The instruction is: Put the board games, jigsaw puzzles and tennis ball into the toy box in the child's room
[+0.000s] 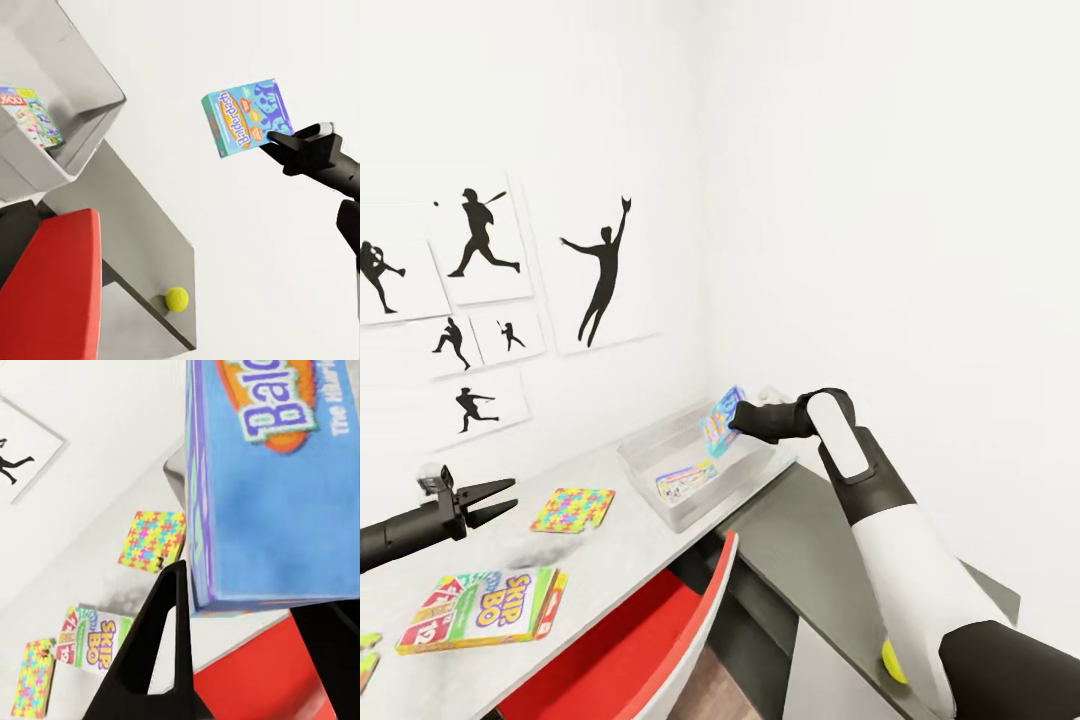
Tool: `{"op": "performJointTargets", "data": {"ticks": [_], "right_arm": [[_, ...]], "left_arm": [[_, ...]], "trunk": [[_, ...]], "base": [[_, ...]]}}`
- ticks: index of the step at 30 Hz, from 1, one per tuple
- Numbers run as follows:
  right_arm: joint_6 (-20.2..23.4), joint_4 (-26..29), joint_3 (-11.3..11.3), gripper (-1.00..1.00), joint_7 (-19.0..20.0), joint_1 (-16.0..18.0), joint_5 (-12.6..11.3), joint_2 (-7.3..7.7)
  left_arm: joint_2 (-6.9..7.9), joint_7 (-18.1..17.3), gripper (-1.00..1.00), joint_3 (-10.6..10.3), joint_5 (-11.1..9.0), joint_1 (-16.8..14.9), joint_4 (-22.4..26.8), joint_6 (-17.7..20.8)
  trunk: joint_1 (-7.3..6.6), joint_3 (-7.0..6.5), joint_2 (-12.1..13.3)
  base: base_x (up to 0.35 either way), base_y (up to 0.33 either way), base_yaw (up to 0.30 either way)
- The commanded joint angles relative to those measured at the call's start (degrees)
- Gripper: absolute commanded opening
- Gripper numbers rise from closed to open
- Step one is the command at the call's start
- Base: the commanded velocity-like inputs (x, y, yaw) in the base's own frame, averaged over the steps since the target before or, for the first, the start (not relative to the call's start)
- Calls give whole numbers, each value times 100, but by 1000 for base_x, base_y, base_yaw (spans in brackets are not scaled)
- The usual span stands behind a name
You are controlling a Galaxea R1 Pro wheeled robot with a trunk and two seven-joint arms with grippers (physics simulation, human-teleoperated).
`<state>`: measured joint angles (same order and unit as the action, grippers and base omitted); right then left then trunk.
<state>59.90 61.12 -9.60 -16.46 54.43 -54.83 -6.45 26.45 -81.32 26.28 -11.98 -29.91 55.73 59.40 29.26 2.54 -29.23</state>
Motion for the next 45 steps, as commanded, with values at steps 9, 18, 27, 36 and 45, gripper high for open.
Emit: {"op": "performJointTargets", "data": {"ticks": [9, 18, 27, 36, 45], "right_arm": [[10, 6, 9, -100, -51, 6, -89, 11], [10, 6, 14, -100, -34, 6, -90, 6], [10, 14, 27, -100, -9, -55, -99, 30], [10, 22, 27, -100, 10, -66, -99, 30], [10, 64, 21, -100, 11, -88, -90, 25]], "left_arm": [[8, -16, 100, 0, -6, -6, -1, 60], [9, -24, 100, 3, -14, -6, -1, 60], [8, -25, 100, 154, -8, -6, -5, 60], [9, -33, 100, 227, -14, -6, -1, 60], [2, -33, 100, 229, -15, -6, -1, 60]], "trunk": [[5, 67, -12], [5, 124, -12], [5, 147, -12], [5, 147, -12], [5, 137, -12]], "base": [[199, 12, 233], [187, 36, 224], [175, 1, 84], [168, 0, 3], [9, -1, 34]]}}
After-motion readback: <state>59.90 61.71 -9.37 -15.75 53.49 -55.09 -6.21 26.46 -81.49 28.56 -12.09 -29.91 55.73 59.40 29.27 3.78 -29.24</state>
